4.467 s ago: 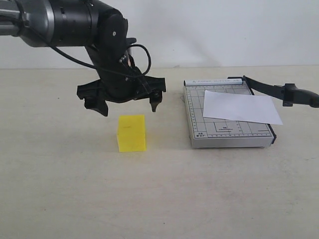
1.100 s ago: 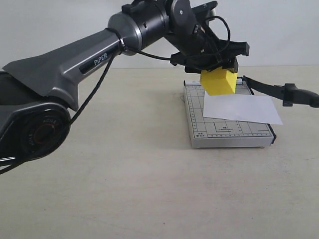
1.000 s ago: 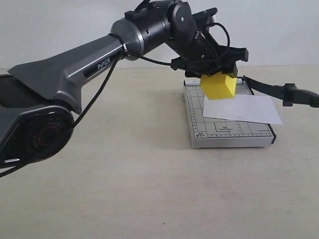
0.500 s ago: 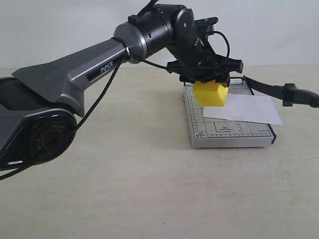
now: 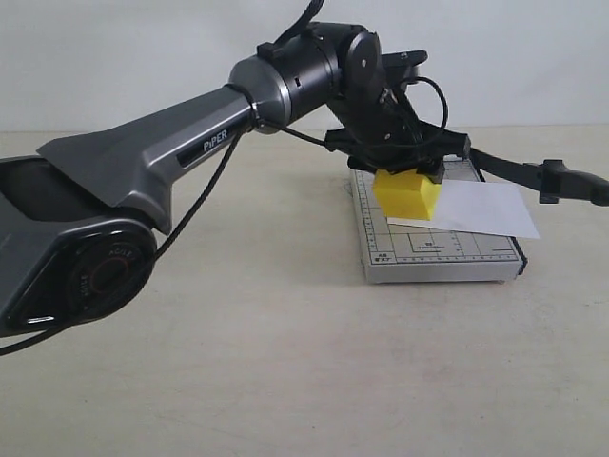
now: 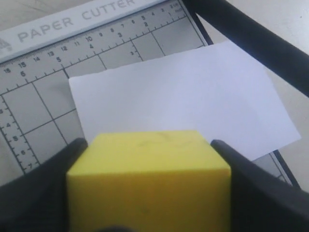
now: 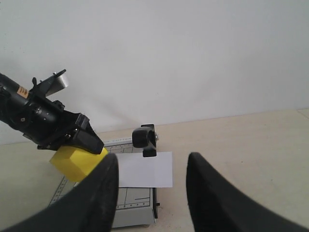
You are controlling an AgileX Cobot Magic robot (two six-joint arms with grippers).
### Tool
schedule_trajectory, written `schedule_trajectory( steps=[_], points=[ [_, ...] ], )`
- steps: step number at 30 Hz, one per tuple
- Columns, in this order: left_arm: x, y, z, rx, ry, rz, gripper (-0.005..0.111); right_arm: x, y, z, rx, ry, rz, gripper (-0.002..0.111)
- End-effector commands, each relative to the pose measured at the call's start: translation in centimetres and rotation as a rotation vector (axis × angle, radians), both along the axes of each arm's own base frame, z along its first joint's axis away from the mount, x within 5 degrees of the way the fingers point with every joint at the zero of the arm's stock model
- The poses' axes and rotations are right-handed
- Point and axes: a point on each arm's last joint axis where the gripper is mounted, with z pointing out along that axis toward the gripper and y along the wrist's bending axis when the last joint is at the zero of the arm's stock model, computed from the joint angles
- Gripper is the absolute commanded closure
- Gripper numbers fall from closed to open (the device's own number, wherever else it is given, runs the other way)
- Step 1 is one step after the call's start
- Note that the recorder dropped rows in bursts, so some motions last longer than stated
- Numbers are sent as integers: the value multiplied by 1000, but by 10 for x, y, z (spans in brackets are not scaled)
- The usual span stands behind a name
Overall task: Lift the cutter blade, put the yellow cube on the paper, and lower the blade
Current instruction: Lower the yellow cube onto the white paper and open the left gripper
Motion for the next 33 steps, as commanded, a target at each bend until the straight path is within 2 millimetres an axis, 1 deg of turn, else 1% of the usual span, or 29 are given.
schedule_trajectory(
  steps=[1, 4, 16, 29, 31, 33],
  points=[
    [-1, -3, -9, 6, 3, -27, 102, 0, 0, -1, -4, 0, -1, 65],
    [-1, -4, -8, 3, -19, -46, 102, 0, 0, -1, -4, 0, -1, 65],
    [3, -7, -4, -44, -63, -33, 102, 0, 0, -1, -4, 0, -1, 65],
    [3, -7, -4, -43, -63, -35, 102, 0, 0, -1, -4, -6, -2, 65],
    [3, -7, -4, -43, -63, -35, 99, 0, 0, -1, -4, -9, -2, 65],
    [3, -7, -4, -45, -65, -35, 91, 0, 0, -1, -4, -7, -2, 65]
  ],
)
